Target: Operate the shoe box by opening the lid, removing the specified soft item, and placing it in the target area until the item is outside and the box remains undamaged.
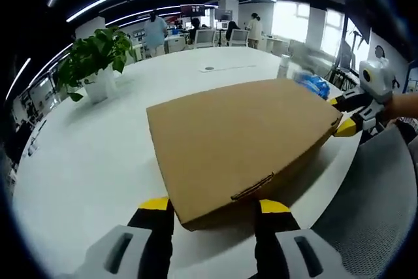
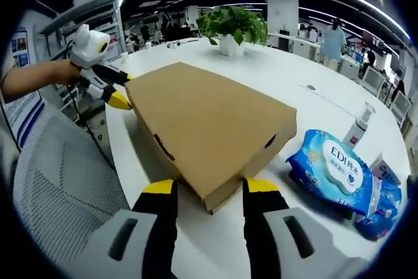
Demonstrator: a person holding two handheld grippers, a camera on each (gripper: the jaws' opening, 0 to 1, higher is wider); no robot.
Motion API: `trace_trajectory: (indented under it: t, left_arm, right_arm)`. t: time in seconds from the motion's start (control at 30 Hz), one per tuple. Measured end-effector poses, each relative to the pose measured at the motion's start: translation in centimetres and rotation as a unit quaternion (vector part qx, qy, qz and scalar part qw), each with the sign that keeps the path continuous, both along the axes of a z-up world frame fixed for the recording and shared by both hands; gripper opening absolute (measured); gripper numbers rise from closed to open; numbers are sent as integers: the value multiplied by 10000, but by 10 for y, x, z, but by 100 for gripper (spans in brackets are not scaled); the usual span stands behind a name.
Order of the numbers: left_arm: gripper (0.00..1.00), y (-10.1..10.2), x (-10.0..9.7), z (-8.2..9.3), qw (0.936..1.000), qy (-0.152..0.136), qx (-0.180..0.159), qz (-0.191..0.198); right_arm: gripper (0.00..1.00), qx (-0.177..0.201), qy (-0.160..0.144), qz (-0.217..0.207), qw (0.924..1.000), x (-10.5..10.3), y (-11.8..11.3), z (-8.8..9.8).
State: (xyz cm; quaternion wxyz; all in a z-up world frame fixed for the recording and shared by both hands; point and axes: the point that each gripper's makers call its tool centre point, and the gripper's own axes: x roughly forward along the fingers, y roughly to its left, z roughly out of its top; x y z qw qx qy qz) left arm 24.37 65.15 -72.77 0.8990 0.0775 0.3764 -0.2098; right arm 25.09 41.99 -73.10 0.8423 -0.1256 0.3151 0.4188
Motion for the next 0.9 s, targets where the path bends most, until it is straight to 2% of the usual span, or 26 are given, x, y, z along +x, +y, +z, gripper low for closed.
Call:
trace_trajectory:
  t: [0.23,0.57,0.9]
  left_arm:
    - [49,1,5,-1,9999,72,-117,65]
    - [49,1,20,-1,9999,87,-103,49]
    - [49,0,44,-1,9999,111,-90,43]
  right_arm:
    - [36,37,86,-51,9999,7,-1,0]
    - [36,17,115,-66,9999,21,0,0]
    - [36,-11,117,-90,9999,43,-1,0]
